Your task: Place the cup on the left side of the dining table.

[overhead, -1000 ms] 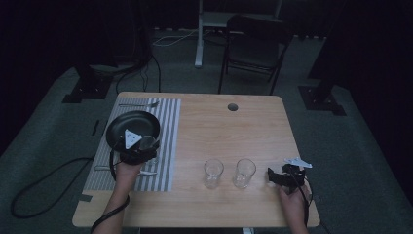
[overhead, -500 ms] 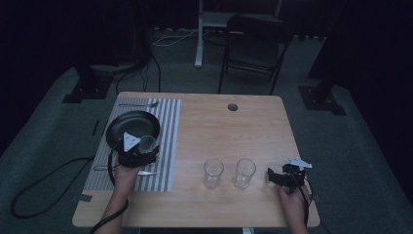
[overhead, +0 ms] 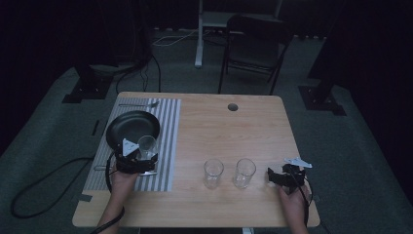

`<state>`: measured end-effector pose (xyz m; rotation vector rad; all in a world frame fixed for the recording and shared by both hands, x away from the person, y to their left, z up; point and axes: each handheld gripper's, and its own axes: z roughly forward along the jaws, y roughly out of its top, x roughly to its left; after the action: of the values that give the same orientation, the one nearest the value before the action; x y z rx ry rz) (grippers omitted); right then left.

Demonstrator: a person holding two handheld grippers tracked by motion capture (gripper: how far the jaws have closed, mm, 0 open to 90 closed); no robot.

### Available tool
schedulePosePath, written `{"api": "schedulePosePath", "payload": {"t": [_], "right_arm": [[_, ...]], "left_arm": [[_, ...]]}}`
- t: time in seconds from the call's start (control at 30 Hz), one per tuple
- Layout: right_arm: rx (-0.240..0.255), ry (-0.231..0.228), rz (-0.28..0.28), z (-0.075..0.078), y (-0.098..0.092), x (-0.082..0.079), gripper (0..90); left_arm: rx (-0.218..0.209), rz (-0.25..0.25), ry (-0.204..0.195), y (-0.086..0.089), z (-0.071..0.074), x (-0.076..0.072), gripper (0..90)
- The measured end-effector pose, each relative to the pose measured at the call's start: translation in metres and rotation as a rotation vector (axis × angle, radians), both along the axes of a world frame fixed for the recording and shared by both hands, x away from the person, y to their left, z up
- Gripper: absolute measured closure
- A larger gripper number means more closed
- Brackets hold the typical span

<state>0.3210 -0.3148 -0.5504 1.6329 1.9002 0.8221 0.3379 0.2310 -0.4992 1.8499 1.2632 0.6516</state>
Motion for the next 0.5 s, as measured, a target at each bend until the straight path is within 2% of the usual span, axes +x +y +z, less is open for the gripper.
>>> {"api": "schedulePosePath", "payload": {"t": [0.03,0.17,0.2,0.27,0.5], "right_arm": [[0.000,0.000,0.000,0.000,0.000,0.000,11.8],[-0.001,0.001,0.000,0.000,0.000,0.000,11.8],[-0.001,0.001,0.000,0.000,0.000,0.000,11.8],[-0.001,0.001,0.000,0.000,0.000,0.000,11.8],[-0.001,0.001,0.000,0.000,0.000,0.000,11.8]], "left_arm": [[0.015,0.003,0.001,0.001,-0.002,-0.003,0.1],[0.013,0.005,0.013,0.002,-0.003,-0.005,0.1],[0.013,-0.001,0.015,0.005,-0.004,-0.010,0.1],[0.027,0.009,0.018,0.008,-0.005,-0.013,0.1],[0.006,0.036,0.023,0.023,-0.007,-0.021,0.1]]}}
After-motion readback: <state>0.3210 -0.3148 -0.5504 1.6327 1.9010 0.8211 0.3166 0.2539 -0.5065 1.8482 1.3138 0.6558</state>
